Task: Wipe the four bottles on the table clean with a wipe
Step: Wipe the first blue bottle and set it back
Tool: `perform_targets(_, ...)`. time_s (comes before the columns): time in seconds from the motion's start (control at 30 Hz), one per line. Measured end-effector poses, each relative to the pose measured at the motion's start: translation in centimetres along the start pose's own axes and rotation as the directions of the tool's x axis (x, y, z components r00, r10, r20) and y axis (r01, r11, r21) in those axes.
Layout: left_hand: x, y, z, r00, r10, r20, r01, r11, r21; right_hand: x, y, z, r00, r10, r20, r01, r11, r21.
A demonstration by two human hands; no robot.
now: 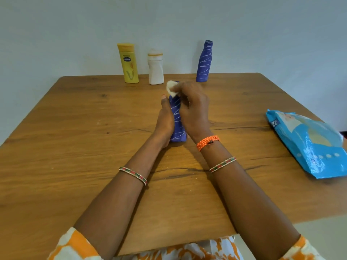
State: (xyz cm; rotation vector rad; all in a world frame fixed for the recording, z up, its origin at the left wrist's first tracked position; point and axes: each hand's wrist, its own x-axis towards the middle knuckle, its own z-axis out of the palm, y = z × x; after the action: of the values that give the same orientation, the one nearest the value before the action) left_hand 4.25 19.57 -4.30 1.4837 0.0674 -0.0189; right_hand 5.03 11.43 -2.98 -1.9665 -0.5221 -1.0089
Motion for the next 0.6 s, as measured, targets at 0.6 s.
perform_targets(0.6,-0.7,0.3,-0.9,0.973,-0.065,0.222,0.096,0.987,-0.132,0.6,0.2,-0.2,0.83,0.558,-0.028,-0.484,0.743,0.462)
